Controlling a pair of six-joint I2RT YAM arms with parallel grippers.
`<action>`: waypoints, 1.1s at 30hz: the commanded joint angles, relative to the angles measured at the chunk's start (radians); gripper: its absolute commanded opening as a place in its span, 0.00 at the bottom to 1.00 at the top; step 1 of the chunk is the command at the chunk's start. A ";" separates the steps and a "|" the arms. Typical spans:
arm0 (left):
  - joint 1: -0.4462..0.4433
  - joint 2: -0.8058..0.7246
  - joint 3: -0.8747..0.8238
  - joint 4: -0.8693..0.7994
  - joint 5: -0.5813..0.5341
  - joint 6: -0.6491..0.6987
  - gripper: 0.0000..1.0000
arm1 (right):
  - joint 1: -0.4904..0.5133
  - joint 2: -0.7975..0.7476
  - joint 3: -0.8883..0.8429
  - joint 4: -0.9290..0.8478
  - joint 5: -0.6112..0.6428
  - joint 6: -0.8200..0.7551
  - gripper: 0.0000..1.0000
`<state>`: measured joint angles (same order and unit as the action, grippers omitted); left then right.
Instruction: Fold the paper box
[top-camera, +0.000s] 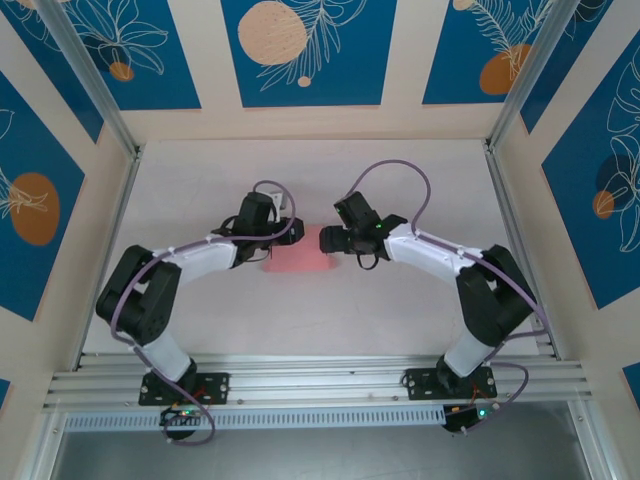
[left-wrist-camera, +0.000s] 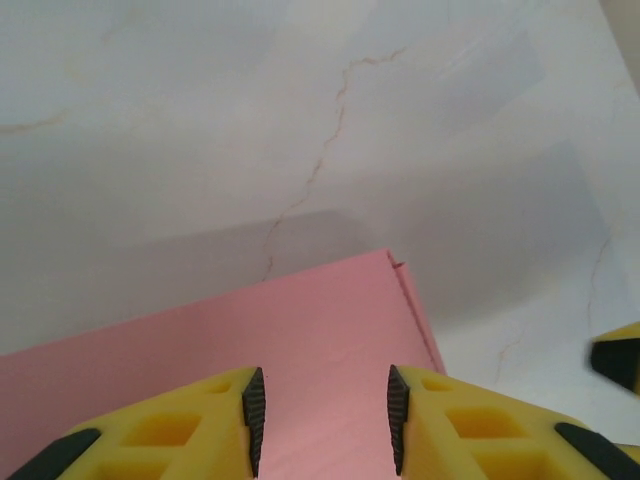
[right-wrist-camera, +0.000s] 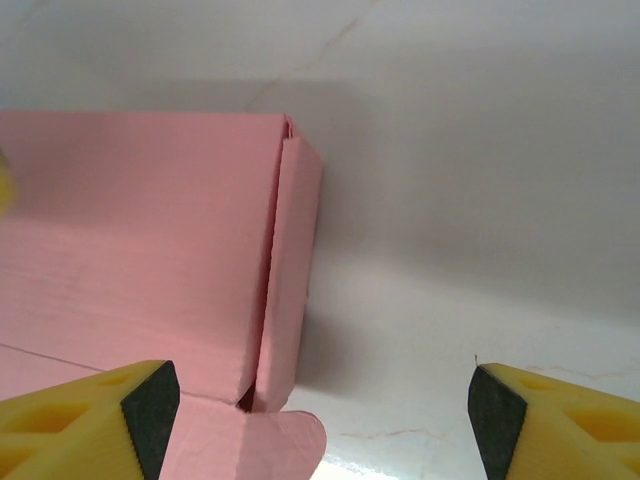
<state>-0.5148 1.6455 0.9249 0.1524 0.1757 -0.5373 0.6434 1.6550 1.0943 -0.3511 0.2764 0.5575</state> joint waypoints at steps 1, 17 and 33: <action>-0.005 -0.083 0.012 -0.086 -0.085 0.046 0.39 | -0.006 0.036 0.033 0.018 -0.149 0.001 0.78; 0.058 -0.075 -0.044 -0.298 -0.202 0.095 0.39 | -0.034 0.164 -0.023 0.074 -0.245 0.036 0.46; 0.201 0.047 -0.099 -0.138 0.027 0.027 0.22 | -0.078 0.091 -0.014 0.110 -0.356 0.108 0.62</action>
<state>-0.3374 1.6623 0.8562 0.0051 0.1513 -0.4934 0.5903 1.7885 1.0908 -0.2520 -0.0013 0.6174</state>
